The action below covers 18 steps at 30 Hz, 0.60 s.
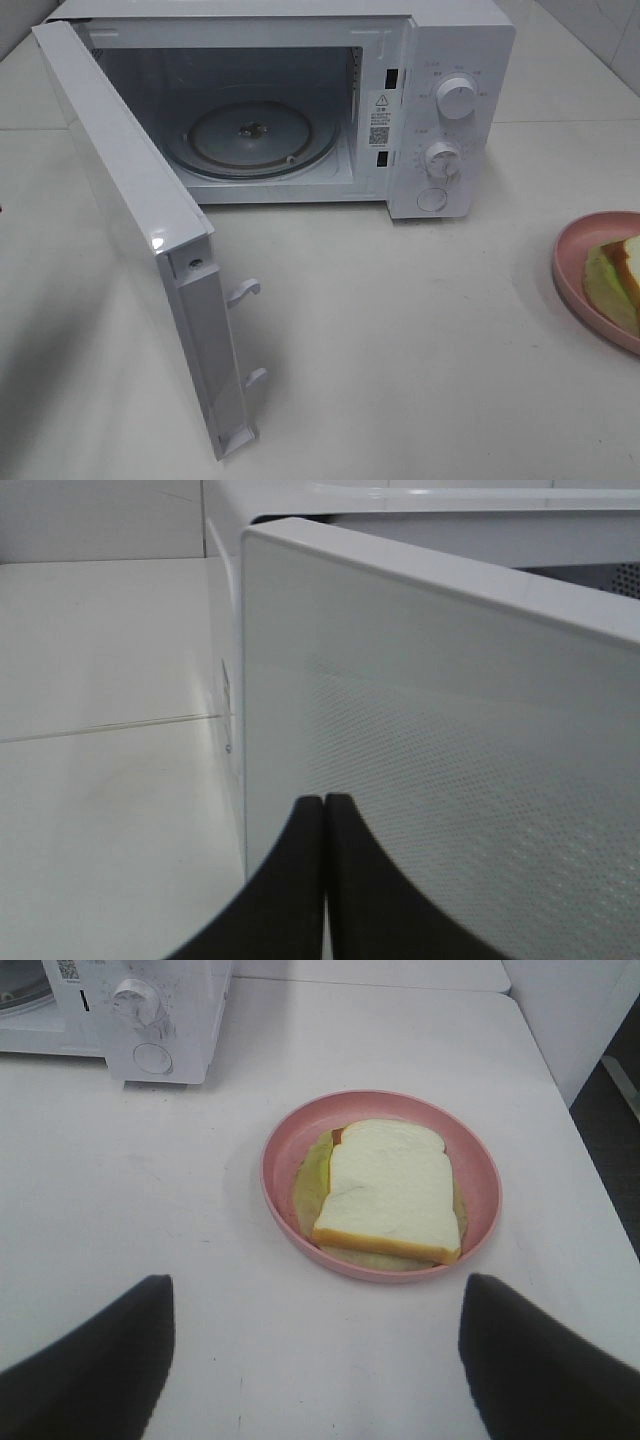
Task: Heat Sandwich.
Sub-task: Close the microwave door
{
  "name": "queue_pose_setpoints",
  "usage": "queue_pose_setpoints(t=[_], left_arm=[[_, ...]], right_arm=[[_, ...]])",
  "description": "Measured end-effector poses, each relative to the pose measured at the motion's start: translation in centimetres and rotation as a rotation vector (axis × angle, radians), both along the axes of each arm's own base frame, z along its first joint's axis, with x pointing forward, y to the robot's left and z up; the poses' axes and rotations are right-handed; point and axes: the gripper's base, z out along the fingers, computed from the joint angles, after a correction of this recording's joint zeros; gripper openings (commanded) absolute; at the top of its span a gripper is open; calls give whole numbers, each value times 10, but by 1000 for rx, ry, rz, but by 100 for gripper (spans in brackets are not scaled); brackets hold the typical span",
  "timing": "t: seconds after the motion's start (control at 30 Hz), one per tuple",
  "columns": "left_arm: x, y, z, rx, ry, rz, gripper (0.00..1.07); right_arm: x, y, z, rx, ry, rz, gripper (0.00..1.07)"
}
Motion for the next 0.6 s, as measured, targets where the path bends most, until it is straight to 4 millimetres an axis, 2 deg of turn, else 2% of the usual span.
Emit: queue_pose_setpoints(t=[0.23, 0.6], left_arm=[[8, -22, -13, 11, 58, -67, 0], [18, -56, -19, 19, 76, -95, 0]], right_arm=[[0, 0, 0, 0, 0, 0, 76], [0, 0, 0, 0, 0, 0, 76]])
